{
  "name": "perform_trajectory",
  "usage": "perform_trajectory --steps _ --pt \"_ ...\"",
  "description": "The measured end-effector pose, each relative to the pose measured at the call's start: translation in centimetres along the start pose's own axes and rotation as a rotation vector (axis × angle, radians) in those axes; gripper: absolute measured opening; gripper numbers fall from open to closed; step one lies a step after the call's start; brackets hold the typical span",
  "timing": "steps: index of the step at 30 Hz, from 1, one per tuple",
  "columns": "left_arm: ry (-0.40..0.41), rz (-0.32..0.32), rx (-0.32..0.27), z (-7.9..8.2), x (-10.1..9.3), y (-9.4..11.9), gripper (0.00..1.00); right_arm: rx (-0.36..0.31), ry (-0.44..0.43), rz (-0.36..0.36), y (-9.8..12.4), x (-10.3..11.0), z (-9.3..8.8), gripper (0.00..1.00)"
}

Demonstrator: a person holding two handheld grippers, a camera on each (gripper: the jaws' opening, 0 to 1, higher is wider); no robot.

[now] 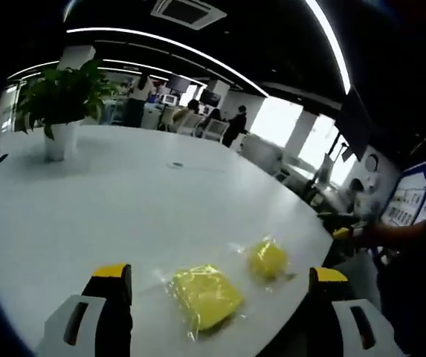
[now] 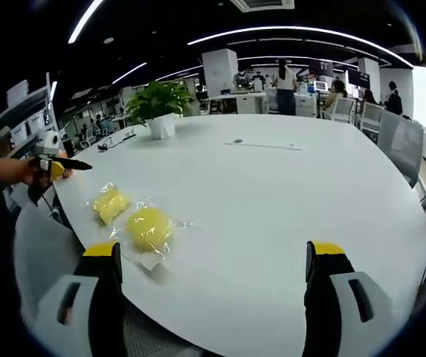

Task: Compare the silicone blocks by pressing each to a similar depth, holding the contact briefly, and releasing to observe deformation and rebound differences across the visible hardness samples.

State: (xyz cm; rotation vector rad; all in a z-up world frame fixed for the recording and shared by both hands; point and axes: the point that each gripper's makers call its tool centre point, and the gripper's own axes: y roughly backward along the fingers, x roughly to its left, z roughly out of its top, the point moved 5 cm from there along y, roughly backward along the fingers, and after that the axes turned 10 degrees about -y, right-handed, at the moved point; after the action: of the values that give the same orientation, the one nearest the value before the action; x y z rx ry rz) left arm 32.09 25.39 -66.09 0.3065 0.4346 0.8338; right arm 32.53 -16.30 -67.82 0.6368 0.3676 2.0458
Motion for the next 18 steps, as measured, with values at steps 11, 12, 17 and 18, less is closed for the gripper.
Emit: perform_trajectory --steps 11,12,17,18 --pt "0.068 -0.068 0.043 0.8 -2.3 -5.5 1.00 -0.018 -0.018 0.027 0.3 0.7 0.4 0.96" --pt "0.073 -0.075 0.042 0.9 -2.5 -5.8 1.00 -0.021 -0.019 0.028 0.3 0.7 0.4 0.96" --pt "0.077 -0.096 0.066 1.2 -3.1 -7.6 0.98 -0.018 -0.019 0.035 0.3 0.8 0.2 0.96" --pt "0.076 -0.099 0.076 1.1 -3.2 -8.0 0.98 -0.016 -0.019 0.035 0.3 0.8 0.2 0.96"
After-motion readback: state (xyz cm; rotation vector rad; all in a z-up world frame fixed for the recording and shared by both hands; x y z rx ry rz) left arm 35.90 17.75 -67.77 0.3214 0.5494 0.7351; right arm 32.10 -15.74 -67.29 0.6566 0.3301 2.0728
